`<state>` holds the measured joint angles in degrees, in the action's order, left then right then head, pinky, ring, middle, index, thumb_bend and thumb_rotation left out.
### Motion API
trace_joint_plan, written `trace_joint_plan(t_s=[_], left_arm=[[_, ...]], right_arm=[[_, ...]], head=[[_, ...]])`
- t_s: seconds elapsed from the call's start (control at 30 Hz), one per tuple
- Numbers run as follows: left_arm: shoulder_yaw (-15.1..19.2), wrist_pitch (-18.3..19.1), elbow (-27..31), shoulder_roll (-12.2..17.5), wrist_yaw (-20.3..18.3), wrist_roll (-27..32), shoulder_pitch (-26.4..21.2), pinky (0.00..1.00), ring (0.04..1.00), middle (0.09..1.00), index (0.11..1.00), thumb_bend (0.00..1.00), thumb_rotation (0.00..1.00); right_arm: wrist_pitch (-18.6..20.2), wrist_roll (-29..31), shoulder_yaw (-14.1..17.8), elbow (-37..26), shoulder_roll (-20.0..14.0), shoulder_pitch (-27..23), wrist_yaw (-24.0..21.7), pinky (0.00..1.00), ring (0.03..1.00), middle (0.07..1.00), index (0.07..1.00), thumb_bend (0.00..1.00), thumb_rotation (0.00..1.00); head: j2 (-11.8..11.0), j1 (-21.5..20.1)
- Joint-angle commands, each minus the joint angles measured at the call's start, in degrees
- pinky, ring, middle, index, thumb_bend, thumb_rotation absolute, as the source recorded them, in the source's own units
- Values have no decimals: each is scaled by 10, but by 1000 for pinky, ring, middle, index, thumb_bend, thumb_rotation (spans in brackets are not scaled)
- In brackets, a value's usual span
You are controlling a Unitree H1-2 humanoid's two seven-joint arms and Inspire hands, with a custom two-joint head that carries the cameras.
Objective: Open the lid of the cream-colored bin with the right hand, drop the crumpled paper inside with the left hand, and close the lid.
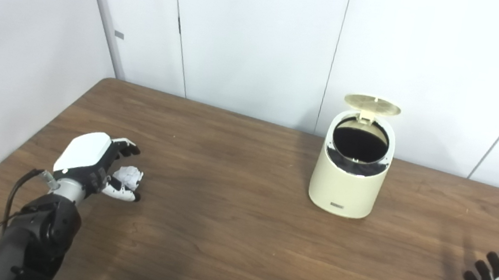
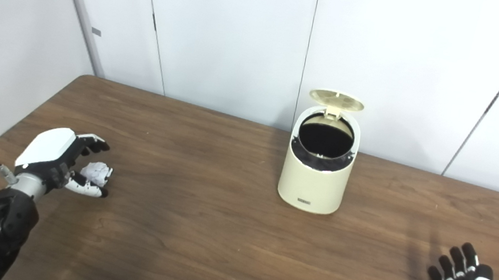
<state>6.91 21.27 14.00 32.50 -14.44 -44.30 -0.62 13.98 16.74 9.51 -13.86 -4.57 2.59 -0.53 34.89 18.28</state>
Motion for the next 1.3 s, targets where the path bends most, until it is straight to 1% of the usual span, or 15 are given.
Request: trace_joint_plan(t_s=[0.0,0.07,0.27,0.5,0.63,0.77,0.87,1.0,1.03,1.13,1.2,1.27], left_arm=[[3,-6,2,27,5,-1,-21,604,750,774,755,895,101],[0,-6,-2,31,5,2,-23,608,746,771,754,894,101],[-9,13,6,36,-20,1,-30,632,744,764,749,884,102],[-21,22,7,43,-37,-10,-33,616,721,740,741,879,91],[-39,24,5,58,-49,-29,-34,620,734,745,737,857,97],[-50,23,-2,68,-56,-38,-35,609,729,739,723,844,79],[-51,21,-5,70,-58,-31,-36,615,730,737,713,838,73],[-50,30,-1,69,-70,-22,-39,630,736,736,712,829,65],[-48,29,-2,68,-71,-17,-40,632,725,726,712,821,37],[-48,29,-4,69,-73,-10,-41,629,702,709,708,813,6],[-46,25,-7,68,-69,-5,-42,628,692,701,704,812,1],[-42,30,-10,64,-68,3,-42,624,679,694,697,809,0]], right_arm=[[2,0,-1,-18,2,-5,1,912,959,967,965,364,1000],[3,0,-1,-19,3,-5,2,907,956,965,961,364,1000],[1,-1,-3,-20,0,-3,0,910,956,964,963,379,1000],[1,-2,-3,-21,-3,-2,0,907,955,965,965,387,1000],[1,0,-2,-21,-3,-2,-1,900,952,963,966,381,1000],[0,-1,-2,-19,-2,-2,-1,907,954,963,967,376,1000],[-2,1,-3,-18,-2,-1,-3,914,957,964,972,382,1000],[0,2,-2,-19,-3,0,-2,900,950,959,967,392,1000],[0,3,-2,-20,-3,1,-3,898,949,959,967,391,1000],[1,4,-3,-21,-4,1,-4,890,948,957,968,390,1000],[4,4,-2,-24,-4,2,-2,883,944,953,966,388,1000],[4,5,-1,-25,-3,3,-2,875,941,949,963,397,1000]], head=[[0,0],[1,0],[3,-1],[5,-2],[8,-1],[8,-2],[9,-3],[11,-4],[11,-4],[11,-4],[12,-5],[12,-5]])
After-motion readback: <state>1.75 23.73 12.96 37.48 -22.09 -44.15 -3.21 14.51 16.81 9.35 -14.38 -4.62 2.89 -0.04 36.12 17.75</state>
